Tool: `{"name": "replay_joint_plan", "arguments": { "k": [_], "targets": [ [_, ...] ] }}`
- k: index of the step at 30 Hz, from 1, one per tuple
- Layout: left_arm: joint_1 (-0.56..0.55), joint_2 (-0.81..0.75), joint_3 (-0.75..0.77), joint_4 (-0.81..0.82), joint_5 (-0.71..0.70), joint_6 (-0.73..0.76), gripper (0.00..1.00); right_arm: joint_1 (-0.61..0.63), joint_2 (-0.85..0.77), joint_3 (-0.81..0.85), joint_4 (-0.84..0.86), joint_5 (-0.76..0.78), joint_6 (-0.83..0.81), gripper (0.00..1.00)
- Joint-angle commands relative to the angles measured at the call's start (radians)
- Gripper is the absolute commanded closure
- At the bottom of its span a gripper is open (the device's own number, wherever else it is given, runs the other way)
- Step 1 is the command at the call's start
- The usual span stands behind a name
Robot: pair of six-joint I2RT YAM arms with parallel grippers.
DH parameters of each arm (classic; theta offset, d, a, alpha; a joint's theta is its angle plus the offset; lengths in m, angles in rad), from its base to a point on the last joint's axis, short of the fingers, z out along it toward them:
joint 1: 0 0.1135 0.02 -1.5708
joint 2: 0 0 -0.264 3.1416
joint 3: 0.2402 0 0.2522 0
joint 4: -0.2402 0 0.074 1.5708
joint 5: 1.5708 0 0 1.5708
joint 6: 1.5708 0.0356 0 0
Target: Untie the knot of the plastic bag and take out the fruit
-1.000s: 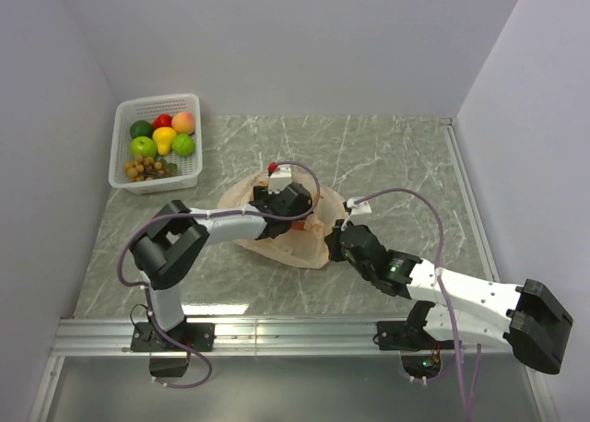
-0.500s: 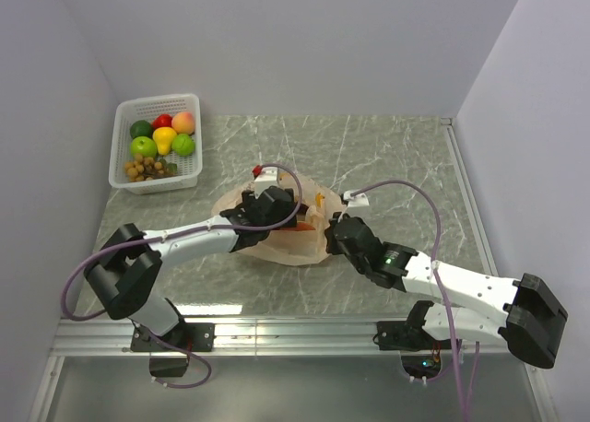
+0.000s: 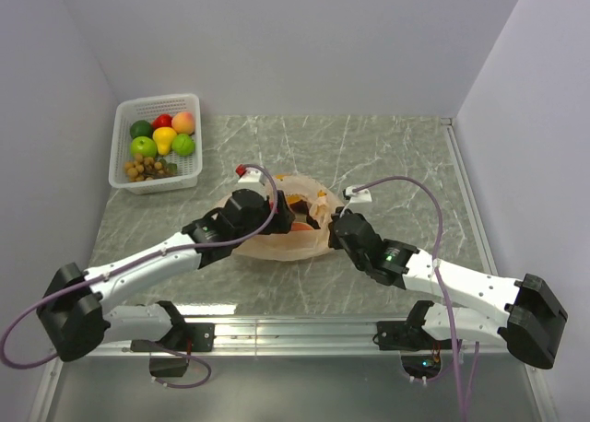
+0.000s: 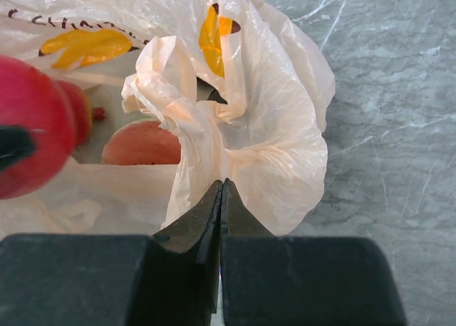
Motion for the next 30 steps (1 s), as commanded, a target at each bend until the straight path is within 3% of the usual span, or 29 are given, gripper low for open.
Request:
{"name": "replay_joint_plan", "arguments": {
  "k": [1, 4, 8, 12, 14, 15, 18, 25, 28, 30],
  "targets": [
    [0.002, -0.071, 0.033, 0.006, 0.1, 0.064, 0.99, -0.004, 0.008, 0.004, 0.029, 0.028, -0.012, 1.0],
    [0.008, -0.12, 0.041, 0.007, 0.169, 0.087, 0.99, -0.007, 0.005, 0.003, 0.051, 0.025, -0.035, 1.0],
    [0.096, -0.193, 0.064, 0.081, 0.308, 0.013, 0.99, -0.004, 0.011, -0.002, 0.058, 0.017, -0.034, 1.0],
    [0.267, -0.212, 0.168, 0.082, 0.237, -0.036, 0.99, 0.017, 0.014, -0.02, 0.071, -0.003, -0.021, 1.0],
    [0.414, -0.163, 0.245, 0.028, 0.174, -0.045, 0.99, 0.036, 0.012, -0.02, 0.069, 0.0, -0.021, 1.0],
    [0.415, -0.14, 0.268, 0.01, 0.151, -0.047, 0.99, 0.042, 0.011, -0.02, 0.068, 0.0, -0.023, 1.0],
    [0.575, -0.039, 0.328, -0.043, 0.002, -0.059, 0.99, 0.053, 0.002, -0.019, 0.058, -0.003, -0.031, 1.0],
    [0.841, 0.258, 0.418, -0.013, -0.001, -0.039, 0.93, 0.056, -0.018, -0.02, 0.058, -0.038, -0.049, 1.0],
    [0.916, 0.364, 0.477, 0.002, -0.017, 0.004, 0.83, 0.06, -0.02, 0.0, 0.043, -0.047, -0.058, 1.0],
    [0.938, 0.412, 0.527, -0.011, -0.018, 0.027, 0.59, 0.06, -0.021, 0.012, 0.038, -0.053, -0.063, 1.0]
  ]
}}
